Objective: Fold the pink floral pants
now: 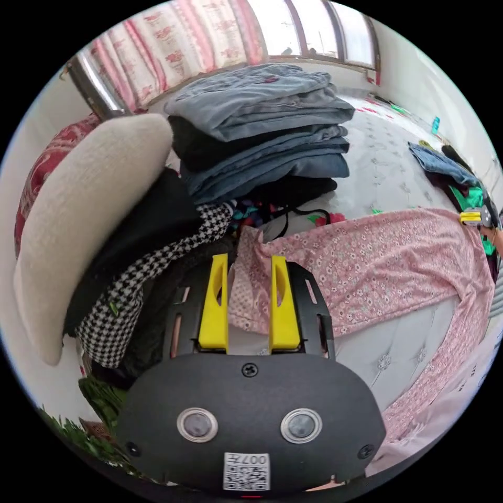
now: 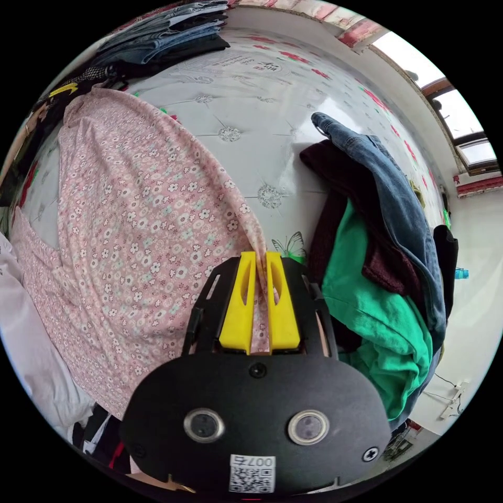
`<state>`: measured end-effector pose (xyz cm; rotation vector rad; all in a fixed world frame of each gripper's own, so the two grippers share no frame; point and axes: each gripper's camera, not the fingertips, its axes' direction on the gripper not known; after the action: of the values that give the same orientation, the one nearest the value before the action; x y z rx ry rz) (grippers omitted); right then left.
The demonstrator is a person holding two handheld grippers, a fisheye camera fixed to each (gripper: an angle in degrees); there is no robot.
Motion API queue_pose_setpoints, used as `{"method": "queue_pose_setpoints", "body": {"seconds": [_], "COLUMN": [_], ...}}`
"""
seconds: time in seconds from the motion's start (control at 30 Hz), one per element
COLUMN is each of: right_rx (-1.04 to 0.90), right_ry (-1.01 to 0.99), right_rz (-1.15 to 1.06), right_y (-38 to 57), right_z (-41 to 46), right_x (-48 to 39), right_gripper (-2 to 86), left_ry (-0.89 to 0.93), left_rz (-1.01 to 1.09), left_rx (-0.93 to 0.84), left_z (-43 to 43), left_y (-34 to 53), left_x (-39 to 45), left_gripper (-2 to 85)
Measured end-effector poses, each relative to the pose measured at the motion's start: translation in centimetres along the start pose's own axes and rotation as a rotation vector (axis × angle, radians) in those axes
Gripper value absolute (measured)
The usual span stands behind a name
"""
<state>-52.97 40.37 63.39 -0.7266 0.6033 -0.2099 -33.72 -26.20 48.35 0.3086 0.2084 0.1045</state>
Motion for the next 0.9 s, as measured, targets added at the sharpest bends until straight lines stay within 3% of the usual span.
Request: {"method": "queue_pose_setpoints", "body": {"seconds": [0.13,0.23,0.27,0.43,0.6,0.9], "right_rx": [-0.068,-0.095,-0.11,-0.129,-0.118,0.197], "right_ry": [-0.046,-0.076,-0.084,-0.111,-0.067,-0.001], "right_rz": [0.025,0.026,0.011,-0.071,-0.082,0.017], "right_y": [-2.0,-2.9,-3.0,-3.7,-4.2,4.8], "right_z": [-0.5,-0.9,-0.8,-1.1,-4.6,-20.8], "right_x": [1.6,2.6,2.8,2.4,3.2,4.8], "right_gripper": [2.4,2.3,2.0,0.3,-0.2,-0.3], "left_ry": [0.077,0.012,0.093,0.14,0.051,0.002], "left_rz": [0.093,0.206,0.224,0.081,0.099,-0.067], "left_rx": [-0.092,-0.273,-0.207,-0.253,-0.045,0.292], "left_z": [5.1,11.0,10.8,11.2,1.6,-20.1], "left_y": [-3.8,-4.8,-4.7,-5.1,-3.3,7.7], "left_x": [1.9,3.8,3.6,2.3,2.6,2.7], "left_gripper": [13.5,12.7,8.5,-0.3,-0.9,-1.0]}}
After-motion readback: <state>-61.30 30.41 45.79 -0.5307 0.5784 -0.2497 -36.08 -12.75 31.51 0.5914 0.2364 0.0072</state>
